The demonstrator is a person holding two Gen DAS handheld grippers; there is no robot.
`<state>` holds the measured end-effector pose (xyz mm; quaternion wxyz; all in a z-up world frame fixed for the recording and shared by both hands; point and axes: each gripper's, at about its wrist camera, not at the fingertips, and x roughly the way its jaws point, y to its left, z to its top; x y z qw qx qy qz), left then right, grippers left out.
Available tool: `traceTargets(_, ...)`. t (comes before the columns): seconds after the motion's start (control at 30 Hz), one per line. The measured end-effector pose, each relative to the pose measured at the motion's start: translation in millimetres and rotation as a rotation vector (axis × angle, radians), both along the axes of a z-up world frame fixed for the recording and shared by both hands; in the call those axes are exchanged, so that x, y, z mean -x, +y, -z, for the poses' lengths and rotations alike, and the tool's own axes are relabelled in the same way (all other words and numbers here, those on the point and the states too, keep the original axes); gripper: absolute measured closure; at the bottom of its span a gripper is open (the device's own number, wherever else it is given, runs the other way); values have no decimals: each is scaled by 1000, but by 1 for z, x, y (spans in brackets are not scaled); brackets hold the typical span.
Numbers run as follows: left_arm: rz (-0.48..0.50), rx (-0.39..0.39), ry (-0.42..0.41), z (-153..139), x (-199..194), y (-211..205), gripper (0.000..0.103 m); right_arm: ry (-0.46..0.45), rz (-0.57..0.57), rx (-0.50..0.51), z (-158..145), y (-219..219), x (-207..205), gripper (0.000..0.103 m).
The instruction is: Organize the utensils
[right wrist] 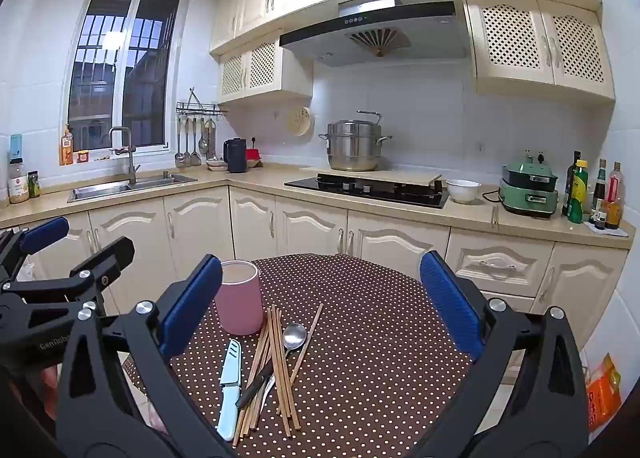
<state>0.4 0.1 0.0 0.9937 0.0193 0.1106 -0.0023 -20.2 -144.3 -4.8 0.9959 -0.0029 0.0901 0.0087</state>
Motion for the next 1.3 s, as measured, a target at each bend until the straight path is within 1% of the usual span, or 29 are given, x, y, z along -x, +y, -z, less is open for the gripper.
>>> traceTargets(0.87, 2, -11, 5, 2, -2, 2, 7, 17, 2, -11, 5, 1, -1, 6)
traceTargets(0.97, 2, -10, 5, 6, -2, 4, 7, 18, 2, -11, 6, 1, -1, 6)
traceTargets(1.3, 2, -11, 7, 7, 2, 7, 7, 20, 1, -12, 6, 1, -1, 6)
